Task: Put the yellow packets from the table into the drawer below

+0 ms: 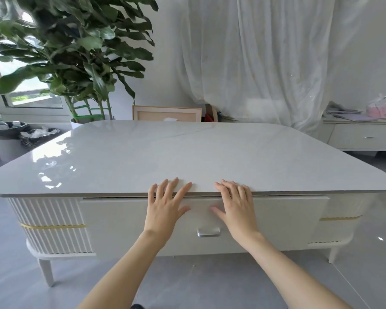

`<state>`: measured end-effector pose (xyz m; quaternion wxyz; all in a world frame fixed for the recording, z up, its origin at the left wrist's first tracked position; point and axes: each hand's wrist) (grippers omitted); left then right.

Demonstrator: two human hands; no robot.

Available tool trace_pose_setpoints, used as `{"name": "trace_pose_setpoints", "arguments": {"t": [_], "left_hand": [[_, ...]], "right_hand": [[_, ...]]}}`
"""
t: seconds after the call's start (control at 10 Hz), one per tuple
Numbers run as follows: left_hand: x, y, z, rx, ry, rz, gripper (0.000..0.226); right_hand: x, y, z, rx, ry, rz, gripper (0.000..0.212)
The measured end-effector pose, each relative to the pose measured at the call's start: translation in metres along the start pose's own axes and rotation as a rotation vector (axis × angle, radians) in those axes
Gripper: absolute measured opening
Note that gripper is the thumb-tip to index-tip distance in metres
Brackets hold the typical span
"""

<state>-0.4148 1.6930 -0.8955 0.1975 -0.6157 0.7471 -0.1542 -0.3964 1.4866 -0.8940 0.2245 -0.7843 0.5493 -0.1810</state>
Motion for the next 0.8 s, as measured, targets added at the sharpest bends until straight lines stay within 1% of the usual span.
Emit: {"name": "trace_pose_setpoints", "arguments": {"t": [0.2,0.3,0.4,0.5,0.6,0.7,0.8], "left_hand": [[0.003,0.003,0.001,-0.05,-0.007,-0.078,0.105],[0.006,0.003,0.004,-0.053,-0.013,-0.104,0.11],[0.009,0.003,0.002,-0.053,0.01,-0.114,0.107],[0.014,0.005,-0.006,-0.016,0.051,-0.135,0.099],[0.023,0.007,-0.013,0.088,0.232,-0.205,0.065],[0.039,0.021,-0.032,0.142,0.52,-0.341,0.036],[0.058,0.045,-0.037,0.072,0.729,-0.395,0.028]], "right_hand": [[-0.008,-0.003,0.008,0.108,0.082,0.066,0.061],[-0.009,-0.006,0.009,0.122,0.12,0.071,0.064],[-0.01,-0.003,0.006,0.083,0.104,0.075,0.063],[-0.013,-0.001,-0.002,0.026,0.013,0.081,0.058],[-0.014,-0.002,-0.026,-0.102,-0.15,0.107,0.044],[-0.006,-0.002,-0.05,-0.269,-0.411,0.126,0.03],[-0.002,0.007,-0.084,-0.324,-0.813,0.24,0.02]]}}
Point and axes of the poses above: each hand's wrist, its own y-axis away from the middle knuckle, its own z-axis out of the palm, x = y × z, and after that the axes turned 10 degrees about -x, right-handed
